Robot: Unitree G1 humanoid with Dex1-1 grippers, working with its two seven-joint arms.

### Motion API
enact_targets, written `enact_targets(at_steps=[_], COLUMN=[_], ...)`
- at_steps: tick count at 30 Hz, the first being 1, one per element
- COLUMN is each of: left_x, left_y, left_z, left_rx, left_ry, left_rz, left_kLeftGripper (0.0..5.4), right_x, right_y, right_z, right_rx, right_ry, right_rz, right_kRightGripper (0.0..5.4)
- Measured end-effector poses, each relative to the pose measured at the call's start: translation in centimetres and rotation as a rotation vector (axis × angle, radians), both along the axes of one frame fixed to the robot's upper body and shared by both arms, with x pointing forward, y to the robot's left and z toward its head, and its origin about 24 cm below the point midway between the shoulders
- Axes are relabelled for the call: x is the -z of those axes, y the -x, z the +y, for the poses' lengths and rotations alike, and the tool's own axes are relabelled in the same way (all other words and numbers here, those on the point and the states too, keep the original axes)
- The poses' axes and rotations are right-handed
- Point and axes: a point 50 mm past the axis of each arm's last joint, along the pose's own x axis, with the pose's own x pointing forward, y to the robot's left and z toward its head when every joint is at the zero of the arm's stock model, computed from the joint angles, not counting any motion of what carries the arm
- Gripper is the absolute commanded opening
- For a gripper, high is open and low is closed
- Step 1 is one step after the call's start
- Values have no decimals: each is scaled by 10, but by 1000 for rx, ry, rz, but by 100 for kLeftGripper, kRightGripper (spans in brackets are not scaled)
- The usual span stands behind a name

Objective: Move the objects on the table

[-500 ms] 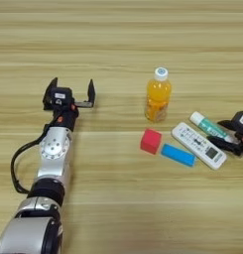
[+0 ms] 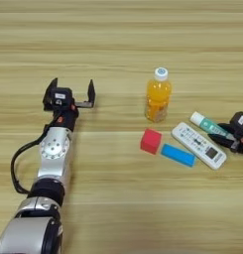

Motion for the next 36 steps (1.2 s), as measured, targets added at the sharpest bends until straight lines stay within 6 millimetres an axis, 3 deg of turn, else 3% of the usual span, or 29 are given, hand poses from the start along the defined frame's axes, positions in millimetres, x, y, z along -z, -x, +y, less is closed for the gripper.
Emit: enact_targets(at_steps=[11, 21, 29, 36], left_x=[0, 0, 0, 0], left_y=[-1, -1, -1, 0], left_z=[0, -1, -1, -1], left_rx=[0, 0, 0, 0], left_ry=[0, 0, -1, -1], left_rz=[2, -4, -6, -7], left_kLeftGripper=[540, 540, 540, 540], right_x=[-1, -30, -42, -39], right_y=[0, -3, 8, 16], right_z=[0, 15, 22, 20], right_rx=[0, -72, -158, -199], right_ry=[-2, -44, -53, -48], right_rz=[-1, -106, -133, -106], right_kRightGripper=[166, 166, 166, 166])
